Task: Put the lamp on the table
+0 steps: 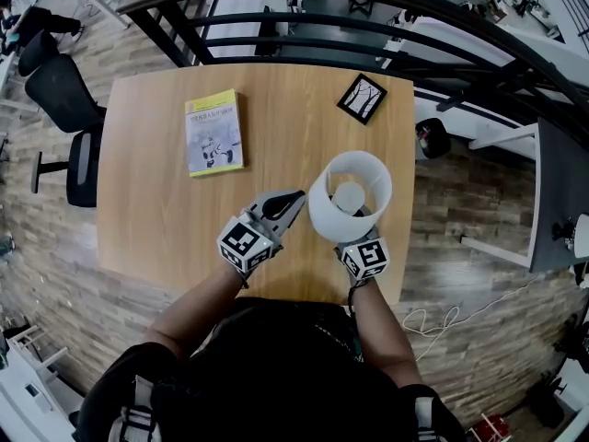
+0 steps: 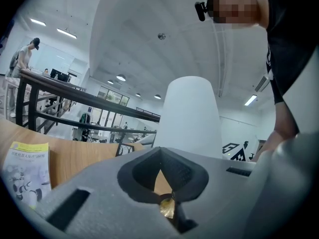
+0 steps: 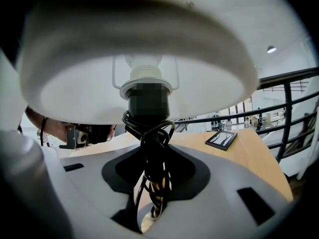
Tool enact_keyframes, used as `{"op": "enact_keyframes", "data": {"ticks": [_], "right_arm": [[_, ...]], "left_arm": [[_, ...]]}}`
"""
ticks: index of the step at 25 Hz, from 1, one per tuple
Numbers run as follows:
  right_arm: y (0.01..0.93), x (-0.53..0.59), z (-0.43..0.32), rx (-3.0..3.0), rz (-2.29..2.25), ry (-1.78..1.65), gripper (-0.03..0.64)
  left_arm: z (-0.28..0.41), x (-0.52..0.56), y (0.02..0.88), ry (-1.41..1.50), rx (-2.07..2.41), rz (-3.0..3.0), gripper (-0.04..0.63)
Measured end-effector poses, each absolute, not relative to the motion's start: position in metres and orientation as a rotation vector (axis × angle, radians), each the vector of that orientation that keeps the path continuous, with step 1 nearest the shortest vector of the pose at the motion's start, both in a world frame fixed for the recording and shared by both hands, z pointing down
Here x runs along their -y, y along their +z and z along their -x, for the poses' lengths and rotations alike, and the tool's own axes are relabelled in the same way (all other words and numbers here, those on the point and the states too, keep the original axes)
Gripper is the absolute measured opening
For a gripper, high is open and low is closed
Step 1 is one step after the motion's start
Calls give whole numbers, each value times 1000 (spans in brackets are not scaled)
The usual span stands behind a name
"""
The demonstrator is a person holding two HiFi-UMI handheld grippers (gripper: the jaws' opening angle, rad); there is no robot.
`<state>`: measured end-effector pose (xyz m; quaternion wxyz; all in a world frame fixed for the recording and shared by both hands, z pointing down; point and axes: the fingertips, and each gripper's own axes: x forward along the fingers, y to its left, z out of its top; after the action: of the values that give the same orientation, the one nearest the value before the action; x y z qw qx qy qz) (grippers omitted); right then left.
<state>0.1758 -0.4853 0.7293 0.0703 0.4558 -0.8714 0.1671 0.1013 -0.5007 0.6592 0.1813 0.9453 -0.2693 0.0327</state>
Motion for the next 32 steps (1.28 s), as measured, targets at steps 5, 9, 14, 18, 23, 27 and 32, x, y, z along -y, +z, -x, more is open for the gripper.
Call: {"op": "enact_keyframes", "data": {"ticks": [5, 9, 14, 18, 23, 27, 32], "right_arm": [[737, 486, -177, 2616, -1378, 507, 118], [738, 486, -178, 2616, -1377, 504, 120], [738, 477, -180, 2618, -1385, 510, 126], [740, 472, -180, 2617, -1384, 507, 135], [743, 459, -185, 2578, -1392, 485, 143], [746, 449, -189, 2551, -1416, 470, 147], [747, 436, -191, 2538, -1426, 453, 149]], "left_arm": [[-102, 499, 660, 94, 754, -2669, 8], [-102, 499, 660, 96, 755, -2664, 9], [-100, 495, 657, 94, 755, -2664, 8], [-95, 494, 656, 96, 760, -2662, 8], [-90, 483, 648, 97, 756, -2674, 8], [-85, 473, 642, 101, 750, -2688, 8], [-79, 456, 636, 104, 744, -2702, 8]]}}
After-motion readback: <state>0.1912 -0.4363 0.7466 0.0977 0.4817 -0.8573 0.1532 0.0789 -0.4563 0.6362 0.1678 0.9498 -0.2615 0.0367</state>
